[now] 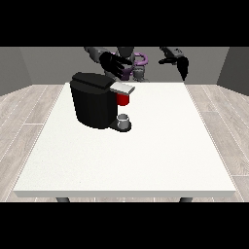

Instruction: Insert the coffee pod into the coffee machine and close the lid

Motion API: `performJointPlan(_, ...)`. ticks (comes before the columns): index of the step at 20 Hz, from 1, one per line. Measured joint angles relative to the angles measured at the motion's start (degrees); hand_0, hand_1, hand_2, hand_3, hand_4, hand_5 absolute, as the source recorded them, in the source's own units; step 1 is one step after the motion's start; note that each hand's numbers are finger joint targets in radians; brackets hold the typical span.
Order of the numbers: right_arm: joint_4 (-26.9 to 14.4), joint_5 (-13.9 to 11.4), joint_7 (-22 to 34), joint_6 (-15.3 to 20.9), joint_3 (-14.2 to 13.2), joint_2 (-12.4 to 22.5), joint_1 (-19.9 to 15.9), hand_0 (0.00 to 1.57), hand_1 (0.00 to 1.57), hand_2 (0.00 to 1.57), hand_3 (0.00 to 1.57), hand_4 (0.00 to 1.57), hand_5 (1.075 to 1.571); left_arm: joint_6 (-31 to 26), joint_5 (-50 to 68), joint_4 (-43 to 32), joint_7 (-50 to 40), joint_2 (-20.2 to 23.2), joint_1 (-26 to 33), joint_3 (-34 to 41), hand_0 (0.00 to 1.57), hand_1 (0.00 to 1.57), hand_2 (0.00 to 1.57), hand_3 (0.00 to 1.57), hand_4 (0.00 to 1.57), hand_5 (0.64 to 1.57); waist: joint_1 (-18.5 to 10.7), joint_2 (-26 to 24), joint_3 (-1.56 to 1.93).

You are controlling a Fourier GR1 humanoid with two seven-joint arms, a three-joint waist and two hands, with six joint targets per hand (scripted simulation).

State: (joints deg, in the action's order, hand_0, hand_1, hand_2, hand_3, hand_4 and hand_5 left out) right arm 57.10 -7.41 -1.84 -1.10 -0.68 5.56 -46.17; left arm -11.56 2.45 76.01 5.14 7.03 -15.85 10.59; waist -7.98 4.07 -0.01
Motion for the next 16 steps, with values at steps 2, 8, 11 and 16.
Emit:
performJointPlan(2, -0.53, -0.53, -0.31, 0.54, -0.1, -0.33, -0.88, 0.0, 0.0, 0.0, 0.0, 0.07, 1.571, -0.47, 0.13, 0.41, 1.02, 0.06, 0.15, -0.4, 0.0, 0.0, 0.0, 0.0, 0.2, 1.571, -0.4, 0.26, 0.0)
performJointPlan(8, -0.24, -0.06, -2.31, -0.71, 0.34, -2.22, -0.47, 0.0, 0.0, 0.0, 0.0, 0.18, 1.571, 0.56, -0.36, 1.85, 2.0, -1.01, 0.5, -1.7, 0.0, 0.0, 0.0, 0.0, 0.21, 1.571, 0.31, -1.2, 0.0)
performJointPlan(11, 1.64, 1.53, -4.54, -1.67, 2.62, -3.9, 2.79, 0.0, 0.0, 0.0, 0.0, 0.28, 1.571, 1.26, -0.69, 1.36, 3.32, -2.23, 1.94, -2.31, 0.0, 0.0, 0.0, 0.0, 0.19, 1.571, 1.52, -2.94, 0.0)
performJointPlan(16, 5.82, 7.54, -7.15, -2.58, 6.37, -5.08, 12.88, 0.0, 0.0, 0.0, 0.0, 0.16, 1.571, 2.87, -1.45, 0.0, 4.69, -3.7, 5.67, -2.58, 0.0, 0.0, 0.0, 0.0, 0.19, 1.571, 4.93, -7.93, 0.01)
